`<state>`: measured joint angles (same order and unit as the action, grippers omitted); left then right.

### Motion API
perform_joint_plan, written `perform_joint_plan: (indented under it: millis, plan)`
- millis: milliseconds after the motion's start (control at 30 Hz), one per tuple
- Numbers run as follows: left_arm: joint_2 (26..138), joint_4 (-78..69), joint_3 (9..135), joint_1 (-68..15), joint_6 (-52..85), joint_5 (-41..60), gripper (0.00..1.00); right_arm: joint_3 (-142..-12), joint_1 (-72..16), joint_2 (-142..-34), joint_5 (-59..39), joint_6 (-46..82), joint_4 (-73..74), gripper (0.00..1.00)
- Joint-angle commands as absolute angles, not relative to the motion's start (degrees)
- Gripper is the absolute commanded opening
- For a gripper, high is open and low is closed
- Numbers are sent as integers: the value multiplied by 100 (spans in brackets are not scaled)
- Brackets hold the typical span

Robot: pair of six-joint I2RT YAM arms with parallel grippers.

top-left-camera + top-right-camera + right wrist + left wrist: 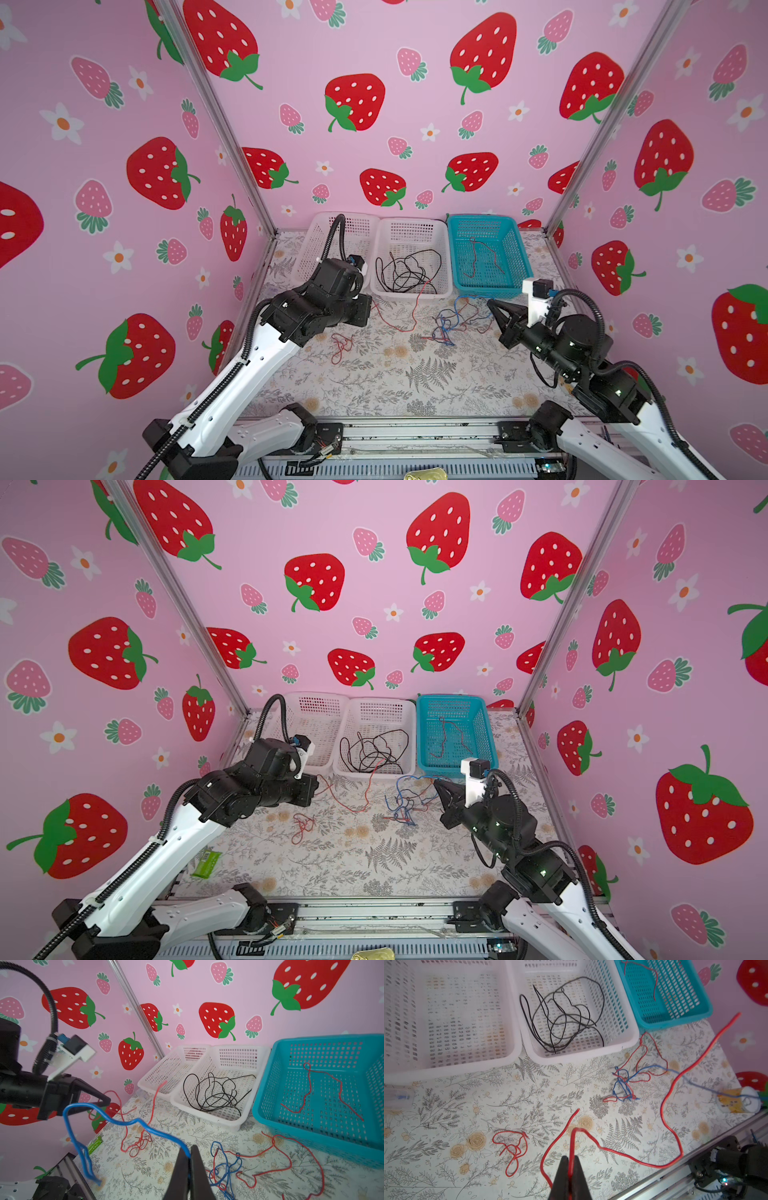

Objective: Untangle the cables
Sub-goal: 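Carry the red wire with the left gripper over the teal basket, then lower the red wire into the teal basket and open the left gripper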

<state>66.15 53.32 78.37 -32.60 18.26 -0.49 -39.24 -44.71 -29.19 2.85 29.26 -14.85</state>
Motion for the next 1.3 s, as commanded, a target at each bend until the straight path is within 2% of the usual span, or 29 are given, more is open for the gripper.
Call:
perform_joint_plan:
  millis: [0, 300, 633, 867, 1033, 1267]
  plan:
    - [7033, 5011, 8596, -3155, 1851, 267, 0, -3543, -4438, -2748, 445, 3364, -1075, 0]
    - [9363, 5069, 11273, -3337, 1782, 1191, 0, -2677, -4444, -2113, 515, 3726, -758, 0]
    - [12875, 5707, 15234, -3743, 1731, 1816, 0, -2428, -4463, -1367, 331, 3753, -1026, 0]
    - [13742, 4071, 15161, -3862, 2626, 2437, 0, -2576, -4460, -1328, 2, 3657, -1063, 0]
    - [14420, 3533, 15590, -3948, 3092, 2419, 0, -2823, -4457, -1287, 9, 3551, -1204, 0]
    - [14757, 3195, 15605, -3956, 3347, 2350, 0, -3063, -4463, -1266, -29, 3487, -1463, 0]
